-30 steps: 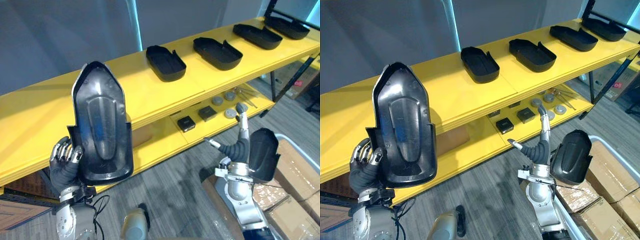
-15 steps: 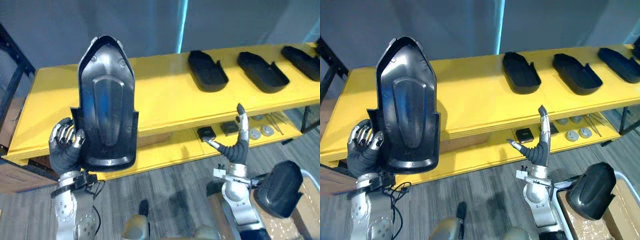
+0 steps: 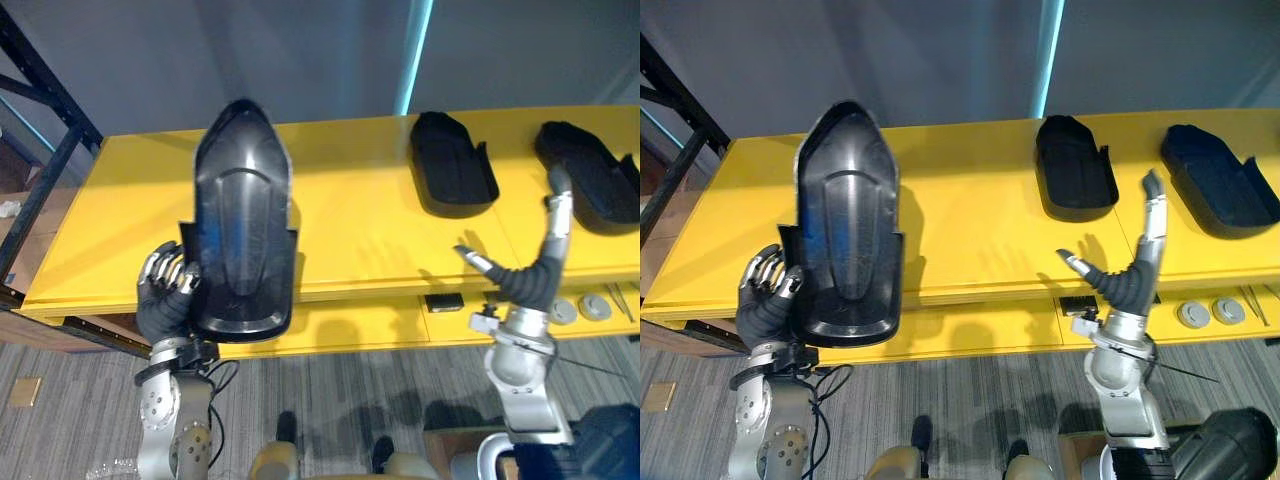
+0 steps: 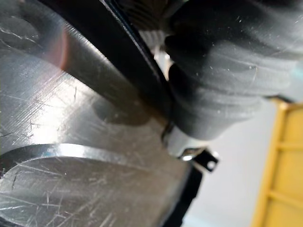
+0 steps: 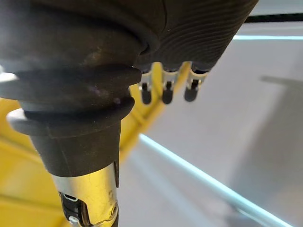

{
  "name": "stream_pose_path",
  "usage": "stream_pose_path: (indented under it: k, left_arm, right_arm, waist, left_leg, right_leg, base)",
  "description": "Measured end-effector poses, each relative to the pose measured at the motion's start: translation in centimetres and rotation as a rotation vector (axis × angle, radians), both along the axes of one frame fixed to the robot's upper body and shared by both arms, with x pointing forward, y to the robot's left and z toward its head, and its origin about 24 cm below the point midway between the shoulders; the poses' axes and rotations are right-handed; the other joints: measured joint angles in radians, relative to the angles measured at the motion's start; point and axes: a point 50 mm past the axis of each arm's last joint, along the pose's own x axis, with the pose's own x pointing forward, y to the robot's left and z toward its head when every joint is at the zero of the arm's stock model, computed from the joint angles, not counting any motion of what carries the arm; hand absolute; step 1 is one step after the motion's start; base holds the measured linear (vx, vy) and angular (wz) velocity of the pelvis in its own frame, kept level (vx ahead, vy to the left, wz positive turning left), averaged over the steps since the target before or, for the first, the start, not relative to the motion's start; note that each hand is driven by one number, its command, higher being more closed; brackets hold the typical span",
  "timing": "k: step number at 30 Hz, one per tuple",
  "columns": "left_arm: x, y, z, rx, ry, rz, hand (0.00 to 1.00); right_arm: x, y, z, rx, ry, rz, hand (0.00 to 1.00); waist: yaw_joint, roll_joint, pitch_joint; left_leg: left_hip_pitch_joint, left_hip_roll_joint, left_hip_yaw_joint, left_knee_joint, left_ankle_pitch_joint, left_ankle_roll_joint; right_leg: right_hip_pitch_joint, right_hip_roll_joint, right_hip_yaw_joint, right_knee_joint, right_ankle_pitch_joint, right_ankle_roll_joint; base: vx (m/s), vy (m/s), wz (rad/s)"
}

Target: Walk over and take plastic housings, then place them on the shelf

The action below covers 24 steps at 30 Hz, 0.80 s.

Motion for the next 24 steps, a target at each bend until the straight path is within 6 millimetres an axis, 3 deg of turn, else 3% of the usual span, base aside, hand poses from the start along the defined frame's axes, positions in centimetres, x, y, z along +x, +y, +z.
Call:
stream_pose_path:
  k: [7,15,19,24]
  left_arm:
    - [1.6,0.0,1.3,0.156,0.01,0.032,1.0]
    - [6.9,2.3,-2.5,0.199,0.315,0.137,1.0]
    - [8.9,3.6,-2.8,0.195,0.392,0.198,1.0]
    - [10.5,4.7,-3.7,0.134,0.5,0.281,1.0]
  right_arm:
    - [-0.9,0.4,-0.2,0.003,0.049,0.069,0.0]
    - [-0.9,0.9,-1.6,0.003,0.167,0.164,0.0]
    - [-0.4,0.7,-2.4,-0.007,0.226,0.186,0.0]
    - [0.0,0.4,-2.4,-0.02,0.265,0.248,0.0]
  waist:
    - [-0.021,-0.015,-0.006]
    - [-0.091,-0.011,-0.02]
    - [-0.115,-0.008,-0.022]
    - [-0.144,0.023,-0.041]
  left_leg:
    - [0.048,-0.019,0.065,-0.037,0.0,0.0]
    - [0.078,-0.016,0.147,-0.047,0.003,0.005]
    - [0.078,-0.018,0.164,-0.046,0.006,0.008]
    - [0.077,-0.031,0.176,-0.048,0.009,0.011]
  right_leg:
    - [0.006,-0.024,0.025,-0.002,-0.034,-0.007]
    - [-0.034,-0.024,0.095,0.037,-0.034,-0.006]
    - [-0.06,-0.026,0.115,0.064,-0.038,-0.007]
    - [-0.1,-0.04,0.141,0.12,-0.058,-0.001]
  base:
    - [0.01,0.014,-0.21]
    - [-0.05,0.01,-0.27]
    - [-0.03,0.007,-0.18]
    - [-0.03,0.005,-0.1]
